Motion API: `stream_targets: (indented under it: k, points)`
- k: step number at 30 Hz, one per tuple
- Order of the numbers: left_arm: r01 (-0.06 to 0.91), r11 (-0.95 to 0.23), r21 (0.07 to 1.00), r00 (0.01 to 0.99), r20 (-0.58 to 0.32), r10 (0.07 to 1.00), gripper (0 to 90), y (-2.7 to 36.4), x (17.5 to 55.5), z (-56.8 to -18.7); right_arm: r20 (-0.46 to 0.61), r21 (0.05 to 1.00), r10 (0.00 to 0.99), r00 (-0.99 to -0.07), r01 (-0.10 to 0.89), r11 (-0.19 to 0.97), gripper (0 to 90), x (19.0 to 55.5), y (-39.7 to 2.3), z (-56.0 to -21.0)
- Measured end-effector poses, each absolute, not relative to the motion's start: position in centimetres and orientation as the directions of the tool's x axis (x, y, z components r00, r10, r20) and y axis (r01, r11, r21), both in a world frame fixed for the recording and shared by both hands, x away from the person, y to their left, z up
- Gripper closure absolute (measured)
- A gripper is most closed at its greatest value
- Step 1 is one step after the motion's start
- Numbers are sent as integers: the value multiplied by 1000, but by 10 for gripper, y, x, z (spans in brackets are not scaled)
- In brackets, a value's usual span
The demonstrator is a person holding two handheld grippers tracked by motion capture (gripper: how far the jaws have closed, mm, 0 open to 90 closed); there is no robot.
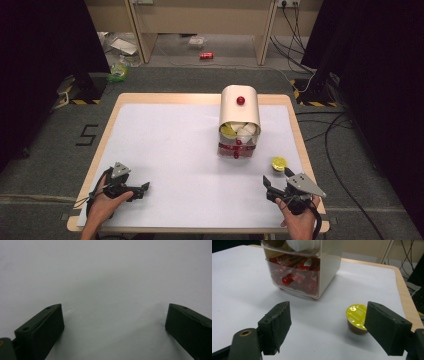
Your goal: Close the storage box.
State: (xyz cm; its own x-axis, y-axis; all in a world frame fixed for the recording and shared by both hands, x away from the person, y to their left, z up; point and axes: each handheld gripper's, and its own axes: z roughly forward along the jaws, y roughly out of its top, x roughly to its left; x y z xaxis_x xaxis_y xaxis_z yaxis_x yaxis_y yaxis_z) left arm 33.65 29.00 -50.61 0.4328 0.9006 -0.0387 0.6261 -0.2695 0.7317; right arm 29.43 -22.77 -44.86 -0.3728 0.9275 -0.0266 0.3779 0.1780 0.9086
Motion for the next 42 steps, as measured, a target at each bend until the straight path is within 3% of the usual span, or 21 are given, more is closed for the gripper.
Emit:
stream_targets:
  k: [42]
  points:
    - [626,-270,731,432,-38,901,12,290,336,-506,-12,846,913,-407,482,226,209,272,-237,-465]
